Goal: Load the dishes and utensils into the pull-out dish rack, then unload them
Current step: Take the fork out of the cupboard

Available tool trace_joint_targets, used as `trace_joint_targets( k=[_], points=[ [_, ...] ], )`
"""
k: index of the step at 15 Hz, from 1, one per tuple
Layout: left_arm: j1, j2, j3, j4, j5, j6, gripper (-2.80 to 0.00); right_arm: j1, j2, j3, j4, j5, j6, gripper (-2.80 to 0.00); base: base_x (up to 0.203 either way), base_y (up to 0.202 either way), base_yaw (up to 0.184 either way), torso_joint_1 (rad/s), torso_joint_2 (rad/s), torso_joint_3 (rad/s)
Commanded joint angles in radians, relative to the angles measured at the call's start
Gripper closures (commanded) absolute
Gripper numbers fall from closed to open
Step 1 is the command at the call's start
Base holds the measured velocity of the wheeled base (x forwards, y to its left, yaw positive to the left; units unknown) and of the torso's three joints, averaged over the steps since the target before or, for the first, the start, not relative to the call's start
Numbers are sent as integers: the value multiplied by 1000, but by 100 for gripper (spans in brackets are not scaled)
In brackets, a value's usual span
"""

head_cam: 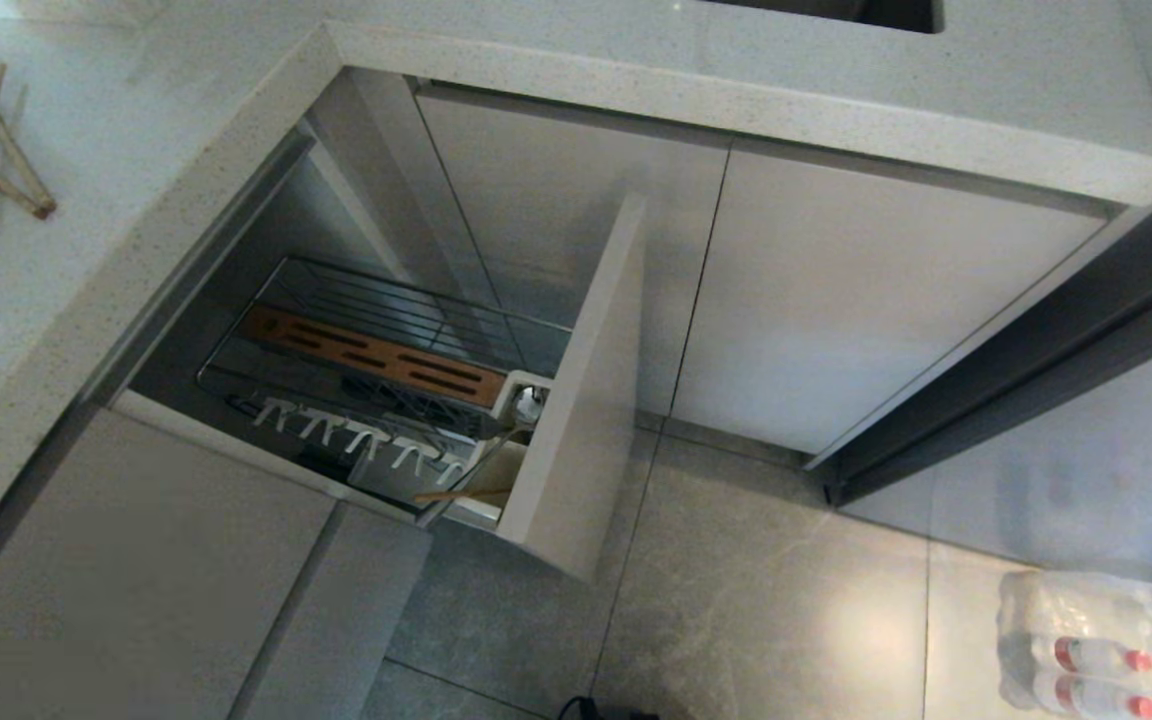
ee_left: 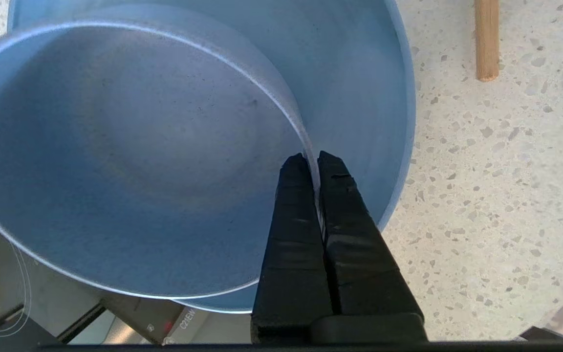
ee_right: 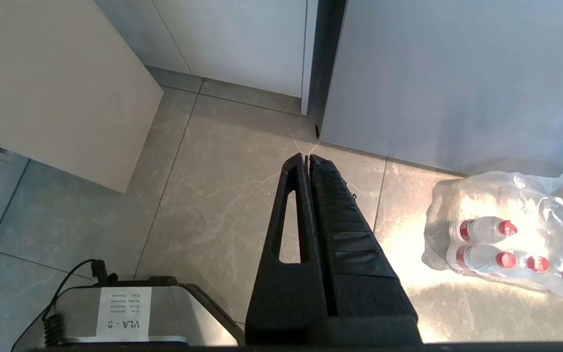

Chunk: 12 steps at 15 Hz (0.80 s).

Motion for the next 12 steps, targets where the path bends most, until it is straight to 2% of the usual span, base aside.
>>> trace_joint_targets(
  k=[1,7,8,12],
  points=[
    [3,10,0,7,-2,0,0,0,2,0,0,0,0,0,0,0,0,0,0,0],
    [7,4,0,4,-3,-2,0,0,1,0,0,0,0,0,0,0,0,0,0,0],
    [7,3,0,4,-3,-3,-280,0,2,0,0,0,0,0,0,0,0,0,0,0],
    [7,-8,0,1,-1,-5,-280,0,2,0,0,0,0,0,0,0,0,0,0,0]
  ],
)
